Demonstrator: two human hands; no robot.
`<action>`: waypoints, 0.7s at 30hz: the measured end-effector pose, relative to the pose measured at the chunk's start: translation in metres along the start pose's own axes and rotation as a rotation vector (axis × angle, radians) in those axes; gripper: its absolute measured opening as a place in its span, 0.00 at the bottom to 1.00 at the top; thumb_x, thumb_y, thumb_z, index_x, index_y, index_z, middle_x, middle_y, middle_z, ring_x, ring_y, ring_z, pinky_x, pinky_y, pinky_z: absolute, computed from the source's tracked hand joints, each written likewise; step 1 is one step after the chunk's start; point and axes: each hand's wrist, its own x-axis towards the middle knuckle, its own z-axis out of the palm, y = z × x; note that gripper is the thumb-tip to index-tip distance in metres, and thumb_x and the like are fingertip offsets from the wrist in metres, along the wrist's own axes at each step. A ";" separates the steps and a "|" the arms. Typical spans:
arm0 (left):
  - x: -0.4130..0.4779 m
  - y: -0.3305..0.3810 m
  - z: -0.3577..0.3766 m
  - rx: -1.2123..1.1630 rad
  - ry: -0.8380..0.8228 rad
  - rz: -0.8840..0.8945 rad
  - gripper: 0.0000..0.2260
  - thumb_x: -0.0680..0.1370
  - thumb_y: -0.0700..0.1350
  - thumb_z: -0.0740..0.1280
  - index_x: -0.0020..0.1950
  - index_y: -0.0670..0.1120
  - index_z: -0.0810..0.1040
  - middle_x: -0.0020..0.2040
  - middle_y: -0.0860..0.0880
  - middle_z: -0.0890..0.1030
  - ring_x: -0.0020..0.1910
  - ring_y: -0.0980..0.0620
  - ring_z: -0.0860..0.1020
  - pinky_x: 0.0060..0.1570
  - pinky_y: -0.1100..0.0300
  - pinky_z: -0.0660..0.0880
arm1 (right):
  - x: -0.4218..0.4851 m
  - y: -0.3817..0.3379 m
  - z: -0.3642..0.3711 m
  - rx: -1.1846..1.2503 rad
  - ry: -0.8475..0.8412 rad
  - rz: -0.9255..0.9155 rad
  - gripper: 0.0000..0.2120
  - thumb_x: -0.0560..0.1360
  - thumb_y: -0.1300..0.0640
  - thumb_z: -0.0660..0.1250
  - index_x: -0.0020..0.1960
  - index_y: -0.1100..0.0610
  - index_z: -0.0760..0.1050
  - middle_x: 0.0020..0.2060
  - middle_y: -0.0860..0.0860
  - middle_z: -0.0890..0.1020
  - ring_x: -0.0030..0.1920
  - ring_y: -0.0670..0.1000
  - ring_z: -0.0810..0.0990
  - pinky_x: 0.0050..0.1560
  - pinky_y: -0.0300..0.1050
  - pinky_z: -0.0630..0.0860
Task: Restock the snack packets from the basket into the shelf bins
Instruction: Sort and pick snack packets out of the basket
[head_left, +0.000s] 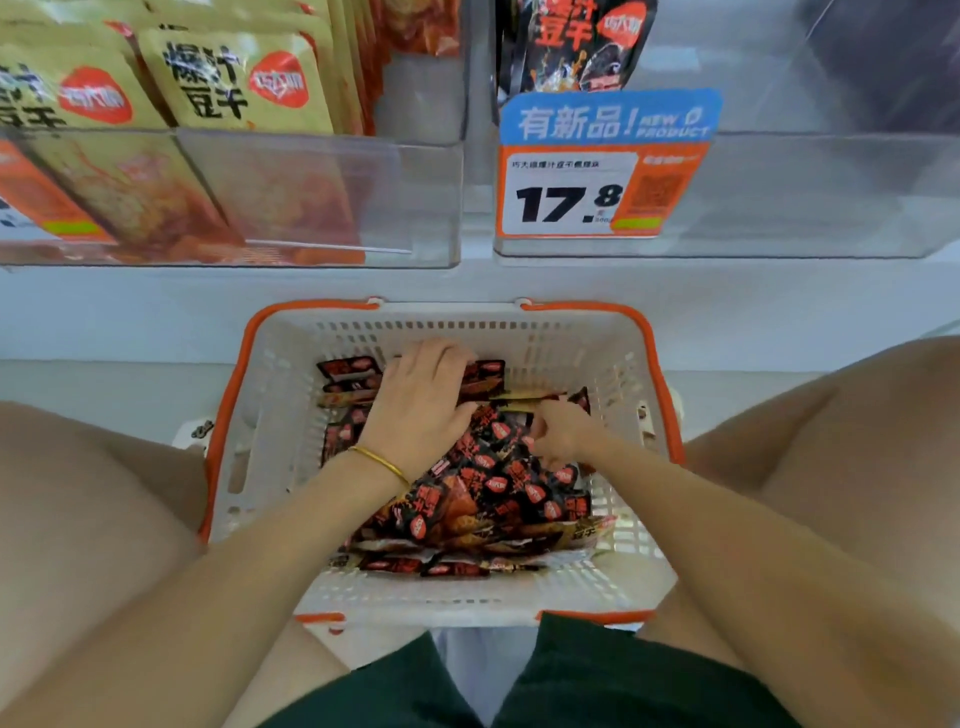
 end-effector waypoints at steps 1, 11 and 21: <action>0.000 -0.002 0.003 -0.012 -0.011 -0.003 0.21 0.66 0.40 0.76 0.57 0.39 0.76 0.55 0.40 0.77 0.55 0.36 0.75 0.51 0.42 0.75 | 0.007 0.009 0.012 0.004 -0.028 0.047 0.13 0.76 0.61 0.66 0.36 0.54 0.65 0.38 0.57 0.78 0.39 0.58 0.78 0.36 0.45 0.75; -0.001 -0.010 0.014 -0.098 -0.060 -0.039 0.19 0.72 0.40 0.70 0.62 0.41 0.73 0.59 0.43 0.73 0.60 0.42 0.70 0.59 0.49 0.70 | 0.041 0.029 0.072 -0.122 -0.031 0.144 0.14 0.76 0.59 0.67 0.35 0.58 0.66 0.34 0.54 0.73 0.43 0.56 0.78 0.36 0.44 0.72; 0.002 0.002 0.001 -0.301 -0.305 -0.158 0.24 0.79 0.47 0.64 0.74 0.48 0.63 0.71 0.49 0.68 0.69 0.50 0.66 0.67 0.58 0.62 | -0.015 0.000 -0.028 -0.079 0.199 -0.278 0.08 0.79 0.61 0.61 0.56 0.62 0.73 0.52 0.55 0.77 0.52 0.52 0.73 0.48 0.42 0.66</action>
